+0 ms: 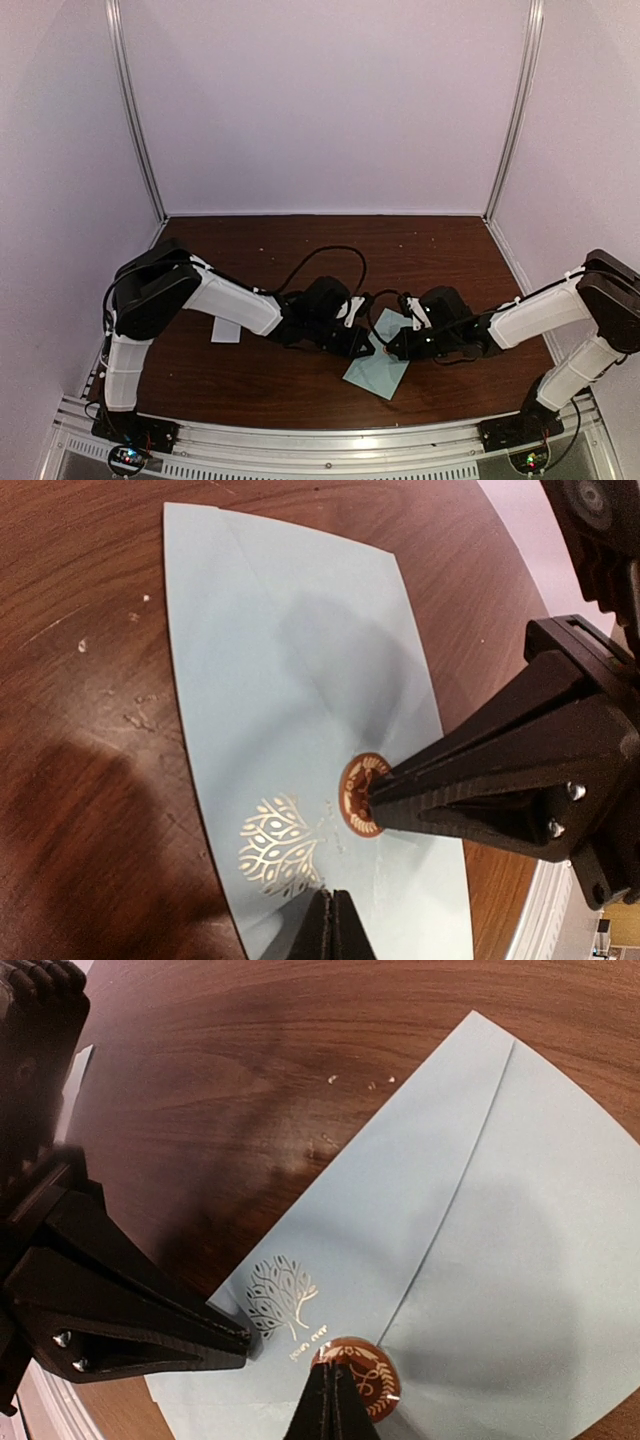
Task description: Place the letter into the envelope and seal it
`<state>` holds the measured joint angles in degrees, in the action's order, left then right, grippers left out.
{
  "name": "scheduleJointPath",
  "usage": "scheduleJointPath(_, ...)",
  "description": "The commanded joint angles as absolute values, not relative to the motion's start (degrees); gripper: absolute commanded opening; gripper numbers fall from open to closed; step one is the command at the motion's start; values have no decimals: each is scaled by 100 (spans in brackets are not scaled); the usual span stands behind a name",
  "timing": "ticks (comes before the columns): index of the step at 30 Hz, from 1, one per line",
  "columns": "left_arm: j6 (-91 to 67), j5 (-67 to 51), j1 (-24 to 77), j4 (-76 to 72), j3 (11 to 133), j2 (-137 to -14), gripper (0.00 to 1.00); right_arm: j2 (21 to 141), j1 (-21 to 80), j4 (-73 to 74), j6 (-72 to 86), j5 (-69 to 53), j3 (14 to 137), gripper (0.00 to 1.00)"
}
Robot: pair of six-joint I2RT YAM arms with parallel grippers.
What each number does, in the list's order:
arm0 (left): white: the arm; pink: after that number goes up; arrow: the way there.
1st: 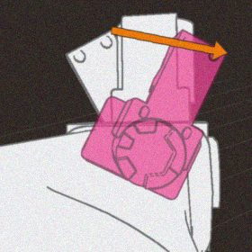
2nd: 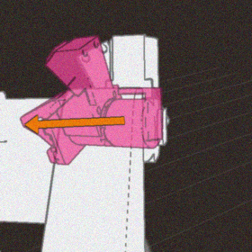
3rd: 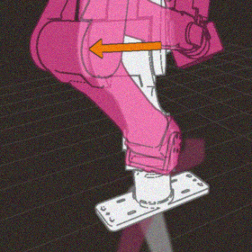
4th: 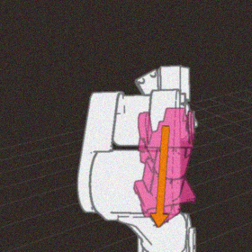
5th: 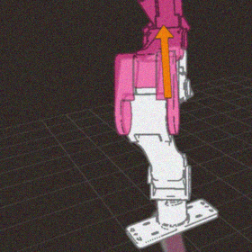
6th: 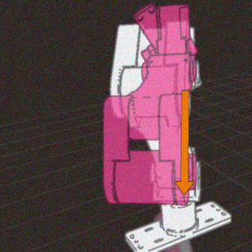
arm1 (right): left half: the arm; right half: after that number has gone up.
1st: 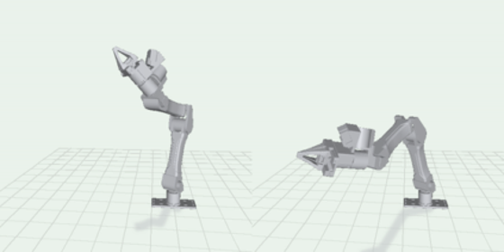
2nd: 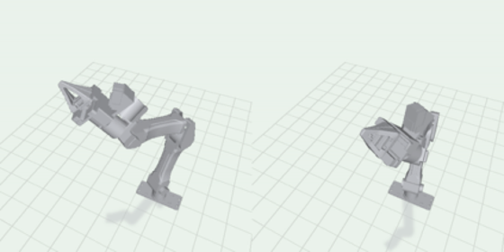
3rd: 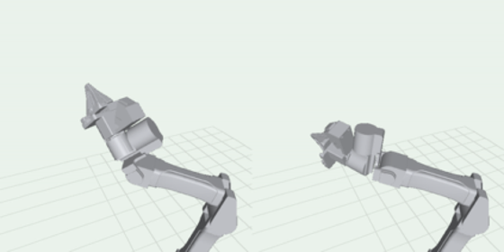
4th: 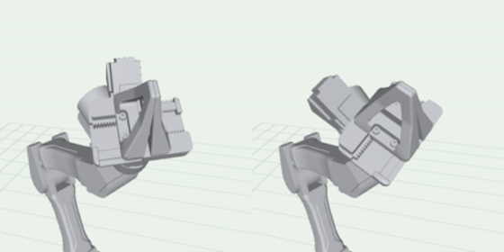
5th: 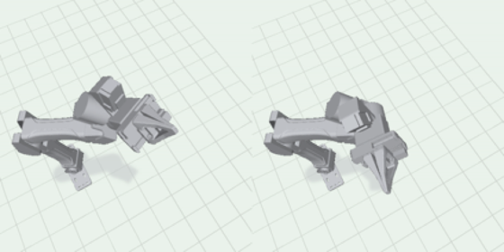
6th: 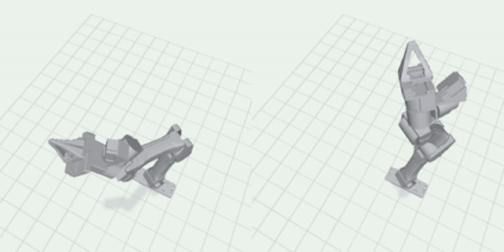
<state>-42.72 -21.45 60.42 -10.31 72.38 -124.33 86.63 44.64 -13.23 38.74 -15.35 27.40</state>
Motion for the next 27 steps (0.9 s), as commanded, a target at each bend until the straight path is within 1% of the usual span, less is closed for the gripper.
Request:
scheduleJointPath(1,-4201,-2150,6056,-1023,7143,-12594,0,8920,4502,-1433,3799,-1668,2755,0)
scheduleJointPath(15,-4173,-2086,6056,-952,7207,-12595,0,8718,4603,-1316,3915,-1689,2523,0)
scheduleJointPath(21,-4175,-2072,6056,-950,7224,-12595,0,8615,4595,-917,4031,-1162,2610,0)
scheduleJointPath(27,-4183,-2055,6056,-941,7216,-12582,0,8569,4555,-574,4106,-900,2684,0)
